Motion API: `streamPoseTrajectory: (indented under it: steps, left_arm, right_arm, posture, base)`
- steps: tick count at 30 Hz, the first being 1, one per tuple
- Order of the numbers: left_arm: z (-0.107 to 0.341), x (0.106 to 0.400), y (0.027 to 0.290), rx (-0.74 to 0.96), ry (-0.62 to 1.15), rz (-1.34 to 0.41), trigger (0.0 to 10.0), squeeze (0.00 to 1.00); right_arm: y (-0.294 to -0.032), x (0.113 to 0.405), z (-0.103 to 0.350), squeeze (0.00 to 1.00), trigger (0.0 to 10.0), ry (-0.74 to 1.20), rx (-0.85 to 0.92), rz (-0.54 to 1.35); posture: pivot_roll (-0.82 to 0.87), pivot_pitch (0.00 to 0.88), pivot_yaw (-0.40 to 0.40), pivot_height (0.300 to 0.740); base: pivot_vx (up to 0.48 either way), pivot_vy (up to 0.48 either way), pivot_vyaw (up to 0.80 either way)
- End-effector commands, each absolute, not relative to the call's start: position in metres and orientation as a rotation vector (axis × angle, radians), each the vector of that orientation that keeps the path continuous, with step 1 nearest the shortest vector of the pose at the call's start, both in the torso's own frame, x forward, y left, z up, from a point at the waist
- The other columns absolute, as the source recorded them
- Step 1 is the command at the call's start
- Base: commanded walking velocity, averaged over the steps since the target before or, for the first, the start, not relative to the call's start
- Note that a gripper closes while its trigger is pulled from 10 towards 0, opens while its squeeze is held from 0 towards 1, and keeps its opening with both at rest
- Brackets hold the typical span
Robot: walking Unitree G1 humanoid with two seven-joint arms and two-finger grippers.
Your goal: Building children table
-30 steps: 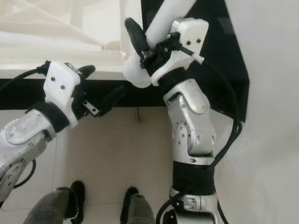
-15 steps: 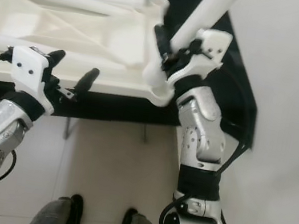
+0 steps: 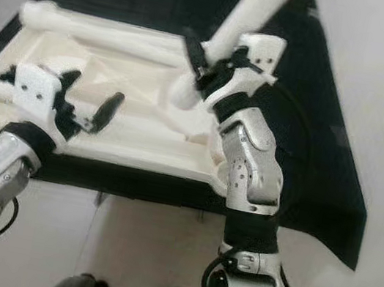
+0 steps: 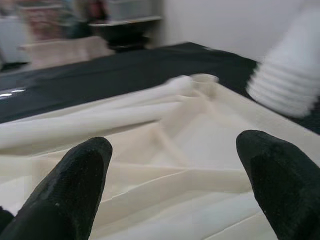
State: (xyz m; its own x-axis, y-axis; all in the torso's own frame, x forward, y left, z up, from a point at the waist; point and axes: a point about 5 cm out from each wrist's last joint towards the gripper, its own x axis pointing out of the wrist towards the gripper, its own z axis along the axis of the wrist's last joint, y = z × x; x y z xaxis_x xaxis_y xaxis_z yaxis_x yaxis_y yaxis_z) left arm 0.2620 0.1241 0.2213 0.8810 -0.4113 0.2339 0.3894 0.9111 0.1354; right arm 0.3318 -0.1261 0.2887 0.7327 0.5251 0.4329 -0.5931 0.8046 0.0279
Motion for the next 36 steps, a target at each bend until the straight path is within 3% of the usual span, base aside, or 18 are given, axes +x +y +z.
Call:
streamPoseTrajectory:
  steps: [1, 6, 13, 16, 23, 27, 36]
  left_arm:
    - [0.206, 0.257, 0.118, 0.092, -0.209, -0.475, 10.0, 0.0]
    - [0.171, 0.239, 0.103, 0.111, -0.068, -0.644, 10.0, 0.0]
    - [0.158, 0.217, 0.091, 0.033, -0.007, -0.771, 10.0, 0.0]
    - [0.155, 0.21, 0.093, 0.027, 0.009, -0.781, 10.0, 0.0]
    - [0.143, 0.197, 0.093, -0.012, 0.024, -0.801, 10.0, 0.0]
    - [0.134, 0.198, 0.098, -0.034, 0.097, -0.715, 10.0, 0.0]
    - [0.138, 0.192, 0.099, -0.029, 0.072, -0.711, 10.0, 0.0]
  right_arm:
    - [-0.124, 0.324, 0.291, 0.0, 10.0, -0.444, 0.16, 0.693]
    - [-0.127, 0.314, 0.291, 0.0, 10.0, -0.448, 0.079, 0.825]
    - [-0.136, 0.304, 0.288, 0.0, 10.0, -0.415, -0.005, 0.994]
    - [-0.146, 0.3, 0.283, 0.0, 10.0, -0.363, -0.033, 1.121]
    - [-0.138, 0.288, 0.263, 0.0, 10.0, -0.235, -0.101, 1.351]
    - [-0.137, 0.289, 0.263, 0.0, 10.0, -0.222, -0.106, 1.382]
    - [-0.139, 0.29, 0.263, 0.0, 10.0, -0.214, -0.096, 1.403]
  posture:
    - [0.04, 0.157, -0.038, 0.74]
    - [0.04, 0.166, -0.042, 0.74]
    - [0.04, 0.185, -0.048, 0.74]
    - [0.04, 0.198, -0.048, 0.74]
    - [0.05, 0.216, -0.047, 0.74]
    - [0.05, 0.228, -0.049, 0.74]
    - [0.05, 0.251, -0.048, 0.74]
  base:
    - [0.0, 0.0, 0.0]
    - [0.0, -0.378, 0.0]
    - [0.0, -0.469, 0.0]
    - [0.0, 0.0, 0.0]
    - [0.0, 0.0, 0.0]
    - [0.0, 0.0, 0.0]
    - [0.0, 0.48, 0.0]
